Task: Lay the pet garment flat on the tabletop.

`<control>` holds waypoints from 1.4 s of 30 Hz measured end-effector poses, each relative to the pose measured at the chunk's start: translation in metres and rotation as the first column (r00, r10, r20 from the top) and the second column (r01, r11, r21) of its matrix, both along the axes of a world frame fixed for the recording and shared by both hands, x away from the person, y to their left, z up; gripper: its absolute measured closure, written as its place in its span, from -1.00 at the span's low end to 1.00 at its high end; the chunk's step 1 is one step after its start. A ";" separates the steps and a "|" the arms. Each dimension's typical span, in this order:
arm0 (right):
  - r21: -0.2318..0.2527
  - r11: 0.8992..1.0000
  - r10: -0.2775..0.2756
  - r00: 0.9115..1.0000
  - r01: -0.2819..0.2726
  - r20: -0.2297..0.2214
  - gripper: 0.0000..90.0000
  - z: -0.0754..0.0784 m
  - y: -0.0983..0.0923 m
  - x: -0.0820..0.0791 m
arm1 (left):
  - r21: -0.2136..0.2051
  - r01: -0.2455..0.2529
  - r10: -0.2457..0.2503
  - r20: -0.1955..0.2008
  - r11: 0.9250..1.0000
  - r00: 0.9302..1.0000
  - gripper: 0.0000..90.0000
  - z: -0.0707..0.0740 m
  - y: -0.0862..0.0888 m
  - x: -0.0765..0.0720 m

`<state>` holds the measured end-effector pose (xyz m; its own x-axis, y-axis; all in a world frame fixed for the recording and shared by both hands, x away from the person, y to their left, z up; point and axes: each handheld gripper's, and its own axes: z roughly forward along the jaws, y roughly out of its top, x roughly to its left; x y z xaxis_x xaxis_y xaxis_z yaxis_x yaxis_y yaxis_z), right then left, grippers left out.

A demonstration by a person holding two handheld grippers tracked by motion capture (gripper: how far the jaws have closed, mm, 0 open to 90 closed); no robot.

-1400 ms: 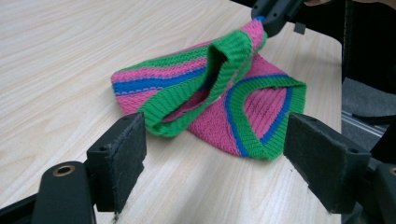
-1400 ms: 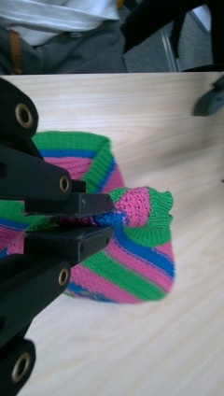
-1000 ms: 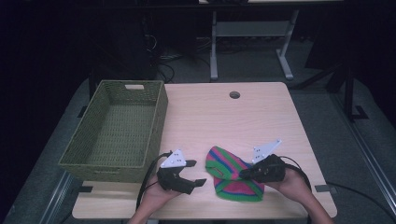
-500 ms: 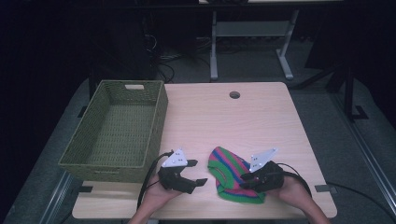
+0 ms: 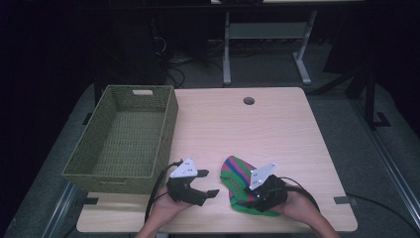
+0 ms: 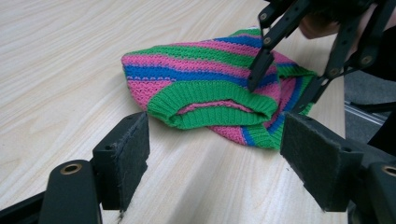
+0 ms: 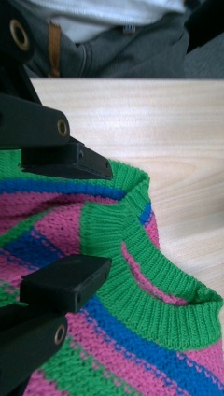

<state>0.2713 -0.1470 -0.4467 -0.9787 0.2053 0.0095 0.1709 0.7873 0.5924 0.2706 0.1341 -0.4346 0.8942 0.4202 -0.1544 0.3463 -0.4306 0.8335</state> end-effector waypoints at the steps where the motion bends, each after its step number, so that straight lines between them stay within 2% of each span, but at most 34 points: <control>1: 0.000 1.000 0.000 1.000 0.000 0.000 0.13 0.000 0.000 0.000 | 0.000 0.000 0.000 0.000 1.000 1.000 -0.48 0.000 0.000 0.000; 2: -0.021 1.000 -0.011 1.000 0.012 0.020 0.18 -0.002 0.003 -0.001 | 0.005 0.005 -0.005 0.002 1.000 1.000 -0.48 0.000 0.000 0.000; 6: -0.052 0.998 -0.012 0.996 0.017 0.088 0.41 -0.004 0.006 -0.004 | 0.014 0.009 -0.009 0.001 1.000 1.000 -0.47 0.000 0.000 0.001; 9: -0.053 0.998 -0.019 0.995 0.024 0.094 0.64 -0.003 0.005 -0.004 | 0.017 0.020 -0.020 0.001 1.000 1.000 -0.42 -0.001 -0.001 0.002; 10: -0.042 0.999 -0.021 0.996 0.025 0.089 0.75 -0.002 0.005 -0.004 | 0.017 0.020 -0.020 0.001 1.000 1.000 -0.42 0.000 -0.001 0.002; 12: -0.014 1.000 -0.024 0.996 0.025 0.090 0.83 0.001 0.001 -0.003 | 0.016 0.020 -0.020 0.006 1.000 1.000 -0.42 0.000 -0.002 0.004; 16: 0.041 0.999 -0.033 0.997 0.030 0.074 0.87 0.011 -0.010 0.000 | 0.018 0.025 -0.025 0.013 1.000 1.000 -0.42 0.000 -0.005 0.007; 17: 0.041 0.999 -0.033 0.997 0.030 0.074 0.87 0.011 -0.010 0.000 | 0.018 0.025 -0.025 0.013 1.000 1.000 -0.42 0.000 -0.005 0.007; 18: 0.075 0.997 -0.036 0.998 0.032 0.057 0.88 0.016 -0.016 0.000 | 0.023 0.030 -0.030 0.015 0.999 0.999 -0.42 -0.001 -0.008 0.009; 21: 0.133 0.991 -0.032 0.999 0.027 0.036 0.88 0.026 -0.026 0.001 | 0.031 0.035 -0.036 0.019 0.999 0.999 -0.39 -0.004 -0.012 0.013; 25: 0.166 0.986 -0.029 0.999 0.022 0.038 0.88 0.037 -0.037 0.002 | 0.042 0.051 -0.052 0.025 0.998 0.998 -0.35 -0.006 -0.017 0.015; 28: 0.207 0.978 -0.022 0.999 0.015 0.031 0.88 0.042 -0.045 0.001 | 0.065 0.078 -0.080 0.039 0.995 0.996 -0.33 -0.009 -0.024 0.015; 30: 0.231 0.973 -0.020 0.999 0.013 0.031 0.88 0.045 -0.051 0.001 | 0.064 0.081 -0.084 0.044 0.995 0.996 -0.32 -0.008 -0.027 0.015; 35: 0.254 0.967 -0.025 1.000 0.020 0.017 0.88 0.047 -0.058 0.000 | 0.052 0.089 -0.093 0.063 0.995 0.994 -0.29 -0.008 -0.030 0.017; 40: 0.268 0.963 -0.019 1.000 0.014 0.014 0.88 0.049 -0.063 0.000 | 0.054 0.097 -0.100 0.061 0.994 0.993 -0.26 -0.008 -0.033 0.019; 42: 0.271 0.962 -0.019 1.000 0.015 0.014 0.88 0.050 -0.065 0.000 | 0.058 0.116 -0.119 0.063 0.992 0.991 -0.21 -0.008 -0.037 0.020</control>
